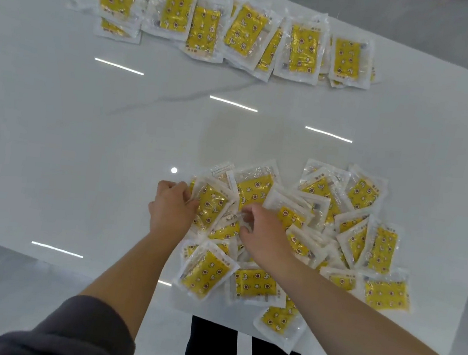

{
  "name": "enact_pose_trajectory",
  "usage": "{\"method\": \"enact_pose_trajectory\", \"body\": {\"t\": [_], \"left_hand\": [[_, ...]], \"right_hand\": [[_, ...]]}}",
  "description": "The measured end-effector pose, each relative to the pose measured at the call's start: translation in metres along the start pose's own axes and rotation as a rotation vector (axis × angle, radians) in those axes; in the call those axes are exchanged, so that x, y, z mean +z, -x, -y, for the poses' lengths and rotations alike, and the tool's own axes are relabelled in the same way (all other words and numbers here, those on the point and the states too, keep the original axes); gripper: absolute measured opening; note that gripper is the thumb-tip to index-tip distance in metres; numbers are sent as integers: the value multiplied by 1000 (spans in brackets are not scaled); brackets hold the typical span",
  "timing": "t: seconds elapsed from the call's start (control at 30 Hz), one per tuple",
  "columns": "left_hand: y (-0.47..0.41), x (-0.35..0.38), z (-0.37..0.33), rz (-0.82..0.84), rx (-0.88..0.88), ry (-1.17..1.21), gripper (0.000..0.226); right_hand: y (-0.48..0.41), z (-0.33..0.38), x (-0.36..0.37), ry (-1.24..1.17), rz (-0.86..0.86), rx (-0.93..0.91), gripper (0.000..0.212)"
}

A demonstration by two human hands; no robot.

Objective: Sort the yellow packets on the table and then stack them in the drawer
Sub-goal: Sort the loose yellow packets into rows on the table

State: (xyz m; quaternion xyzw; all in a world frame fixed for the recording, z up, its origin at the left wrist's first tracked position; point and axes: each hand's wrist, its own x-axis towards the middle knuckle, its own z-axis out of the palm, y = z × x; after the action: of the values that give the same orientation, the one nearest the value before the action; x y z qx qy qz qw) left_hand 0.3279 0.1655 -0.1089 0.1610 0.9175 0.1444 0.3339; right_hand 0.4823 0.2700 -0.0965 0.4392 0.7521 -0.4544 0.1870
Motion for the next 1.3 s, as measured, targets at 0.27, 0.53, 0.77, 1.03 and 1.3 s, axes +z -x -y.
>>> {"method": "enact_pose_trajectory", "body": {"t": [0.27, 0.53, 0.77, 1.03, 1.3], "left_hand": [[-13, -28, 31, -16, -63, 103, 22], [-5, -47, 82, -46, -169, 167, 19], [2, -52, 103, -45, -211, 190, 19], [0, -56, 107, -13, -221, 270, 20], [-7, -80, 100, 9, -262, 450, 22]], "right_hand": [[9, 15, 16, 362, 34, -173, 42], [17, 36, 49, 913, 152, -494, 74], [9, 55, 71, 1061, 160, -440, 47], [6, 63, 67, 1021, 260, -397, 36], [-10, 55, 16, 480, 495, -73, 21]]}}
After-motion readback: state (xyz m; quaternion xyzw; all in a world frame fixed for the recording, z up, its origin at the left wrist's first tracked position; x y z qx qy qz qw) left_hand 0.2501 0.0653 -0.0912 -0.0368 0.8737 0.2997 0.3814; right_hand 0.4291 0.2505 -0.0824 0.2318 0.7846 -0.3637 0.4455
